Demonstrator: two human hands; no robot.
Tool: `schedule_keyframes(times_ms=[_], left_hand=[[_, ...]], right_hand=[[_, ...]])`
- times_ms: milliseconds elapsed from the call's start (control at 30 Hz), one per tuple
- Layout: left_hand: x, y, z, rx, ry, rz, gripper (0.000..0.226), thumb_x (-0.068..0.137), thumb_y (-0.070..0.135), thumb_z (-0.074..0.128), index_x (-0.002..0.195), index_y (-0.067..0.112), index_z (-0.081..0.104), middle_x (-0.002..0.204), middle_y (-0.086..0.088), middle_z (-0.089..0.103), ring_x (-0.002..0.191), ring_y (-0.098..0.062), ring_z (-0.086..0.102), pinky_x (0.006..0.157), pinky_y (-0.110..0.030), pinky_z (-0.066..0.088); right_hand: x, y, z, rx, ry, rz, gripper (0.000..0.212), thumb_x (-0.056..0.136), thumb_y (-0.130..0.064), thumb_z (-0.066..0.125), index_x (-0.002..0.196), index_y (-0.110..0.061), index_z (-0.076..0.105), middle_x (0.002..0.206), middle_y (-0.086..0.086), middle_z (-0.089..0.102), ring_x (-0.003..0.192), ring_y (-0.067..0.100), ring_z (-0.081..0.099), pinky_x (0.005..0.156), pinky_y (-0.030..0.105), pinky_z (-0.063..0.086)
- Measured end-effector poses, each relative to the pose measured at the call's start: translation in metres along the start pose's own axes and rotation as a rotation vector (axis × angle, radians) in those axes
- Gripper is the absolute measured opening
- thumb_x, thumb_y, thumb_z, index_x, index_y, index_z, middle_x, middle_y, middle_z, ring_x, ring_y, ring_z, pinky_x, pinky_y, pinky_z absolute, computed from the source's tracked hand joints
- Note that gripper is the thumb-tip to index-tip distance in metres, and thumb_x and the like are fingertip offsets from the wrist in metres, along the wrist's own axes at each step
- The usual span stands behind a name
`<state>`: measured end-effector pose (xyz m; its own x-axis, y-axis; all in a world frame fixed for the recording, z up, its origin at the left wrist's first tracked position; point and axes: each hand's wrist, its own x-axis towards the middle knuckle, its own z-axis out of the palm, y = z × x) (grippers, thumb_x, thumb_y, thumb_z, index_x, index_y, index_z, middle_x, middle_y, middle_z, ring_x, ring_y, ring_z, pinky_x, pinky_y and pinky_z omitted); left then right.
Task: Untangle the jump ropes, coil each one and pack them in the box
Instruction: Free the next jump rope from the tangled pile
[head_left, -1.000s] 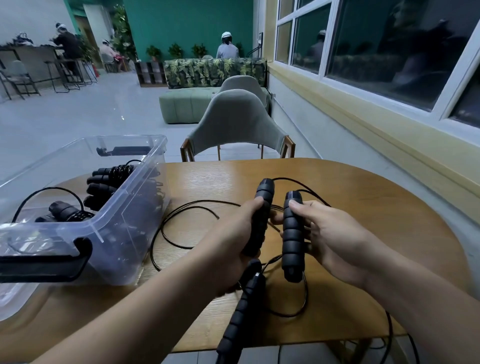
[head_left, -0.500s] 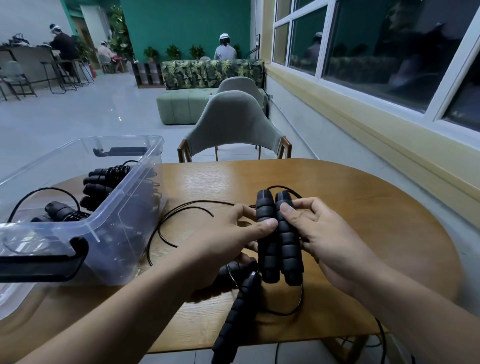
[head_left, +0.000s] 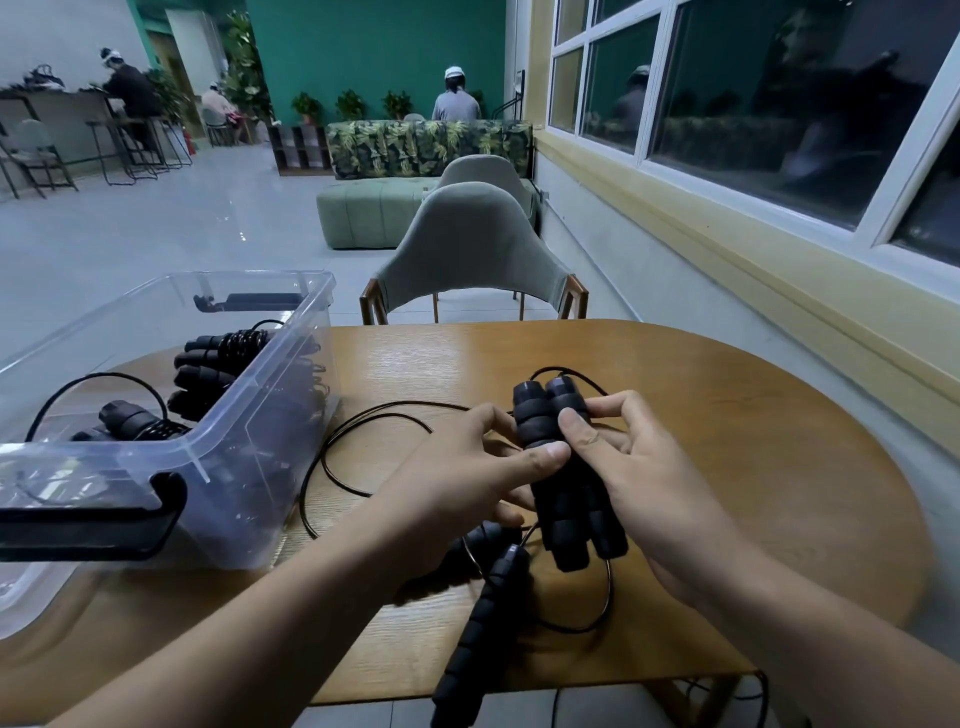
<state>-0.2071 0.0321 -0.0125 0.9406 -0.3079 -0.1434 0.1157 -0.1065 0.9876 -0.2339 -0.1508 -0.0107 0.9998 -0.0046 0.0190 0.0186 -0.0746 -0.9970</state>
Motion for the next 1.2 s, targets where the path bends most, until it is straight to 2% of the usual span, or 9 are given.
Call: schedule_keyframes(times_ms=[167, 300, 467, 633, 767, 967, 1067, 1133, 1200], left_hand=[[-0.006, 0.007, 0.003, -0.155, 0.058, 0.094, 0.047, 0.08, 0.026, 0.091, 0.111, 0.006, 0.061, 0.09, -0.008, 0.074, 0.078, -0.021, 0.076, 0.073, -0.033, 0.061], [-0.01, 0.01, 0.005, -0.186, 0.067, 0.136, 0.042, 0.081, 0.021, 0.091, 0.111, 0.008, 0.064, 0.105, -0.014, 0.076, 0.095, -0.027, 0.079, 0.08, -0.038, 0.064], [-0.011, 0.008, 0.005, -0.221, 0.084, 0.141, 0.045, 0.078, 0.008, 0.091, 0.114, 0.005, 0.066, 0.117, -0.021, 0.072, 0.102, -0.032, 0.078, 0.085, -0.043, 0.064], [-0.012, 0.013, 0.001, -0.283, -0.016, 0.067, 0.051, 0.08, 0.007, 0.089, 0.125, 0.004, 0.065, 0.119, -0.022, 0.074, 0.105, -0.037, 0.077, 0.086, -0.046, 0.064], [-0.014, 0.018, 0.002, -0.177, -0.047, 0.092, 0.036, 0.084, 0.008, 0.085, 0.118, 0.013, 0.073, 0.113, -0.016, 0.077, 0.104, -0.029, 0.078, 0.082, -0.038, 0.065], [-0.015, 0.026, -0.006, 0.214, 0.035, 0.157, 0.027, 0.091, 0.048, 0.078, 0.109, 0.028, 0.077, 0.098, 0.0, 0.081, 0.092, -0.015, 0.079, 0.079, -0.04, 0.063], [-0.015, 0.032, -0.016, 0.521, 0.358, 0.373, 0.045, 0.09, 0.067, 0.066, 0.086, 0.022, 0.07, 0.075, 0.003, 0.075, 0.073, -0.01, 0.072, 0.073, -0.044, 0.061], [-0.015, 0.035, -0.022, 0.648, 0.498, 0.602, 0.039, 0.097, 0.064, 0.061, 0.086, 0.027, 0.063, 0.08, 0.008, 0.068, 0.081, -0.008, 0.066, 0.072, -0.036, 0.056], [-0.015, 0.038, -0.021, 0.599, 0.426, 0.7, 0.025, 0.105, 0.049, 0.058, 0.094, 0.027, 0.064, 0.094, 0.011, 0.067, 0.096, -0.01, 0.066, 0.083, -0.035, 0.055]], right_hand=[[-0.006, -0.012, -0.001, -0.064, -0.162, -0.059, 0.031, 0.105, -0.057, 0.047, 0.13, -0.048, 0.065, 0.118, -0.017, 0.077, 0.113, 0.004, 0.072, 0.097, 0.033, 0.058], [-0.004, -0.017, -0.007, -0.18, -0.247, -0.145, 0.054, 0.1, -0.08, 0.043, 0.145, -0.054, 0.057, 0.137, -0.011, 0.068, 0.128, 0.008, 0.065, 0.106, 0.041, 0.056], [-0.005, -0.017, -0.009, -0.468, -0.207, -0.258, 0.095, 0.076, -0.093, 0.054, 0.16, -0.059, 0.025, 0.135, -0.039, 0.053, 0.124, -0.02, 0.051, 0.093, 0.008, 0.047], [-0.005, -0.014, -0.012, -0.536, -0.23, -0.199, 0.087, 0.078, -0.052, 0.09, 0.146, -0.046, 0.035, 0.121, -0.018, 0.071, 0.107, -0.002, 0.07, 0.089, 0.028, 0.061], [-0.005, -0.017, -0.016, -0.58, -0.257, -0.194, 0.066, 0.081, -0.048, 0.09, 0.132, -0.046, 0.049, 0.113, -0.015, 0.075, 0.099, 0.005, 0.074, 0.085, 0.041, 0.062], [-0.001, -0.033, -0.033, -0.668, -0.22, -0.237, 0.055, 0.086, -0.04, 0.085, 0.132, -0.057, 0.06, 0.109, -0.024, 0.072, 0.1, -0.001, 0.069, 0.081, 0.025, 0.055], [0.001, -0.042, -0.043, -0.725, -0.229, -0.19, 0.054, 0.084, -0.031, 0.085, 0.127, -0.056, 0.065, 0.102, -0.02, 0.074, 0.091, 0.003, 0.07, 0.075, 0.022, 0.056], [-0.001, -0.048, -0.048, -0.708, -0.304, -0.154, 0.051, 0.085, -0.024, 0.084, 0.125, -0.053, 0.069, 0.099, -0.019, 0.075, 0.086, 0.007, 0.07, 0.071, 0.02, 0.054], [-0.003, -0.054, -0.049, -0.645, -0.41, -0.123, 0.047, 0.087, -0.018, 0.084, 0.122, -0.047, 0.072, 0.097, -0.012, 0.077, 0.081, 0.006, 0.07, 0.064, 0.017, 0.051]])
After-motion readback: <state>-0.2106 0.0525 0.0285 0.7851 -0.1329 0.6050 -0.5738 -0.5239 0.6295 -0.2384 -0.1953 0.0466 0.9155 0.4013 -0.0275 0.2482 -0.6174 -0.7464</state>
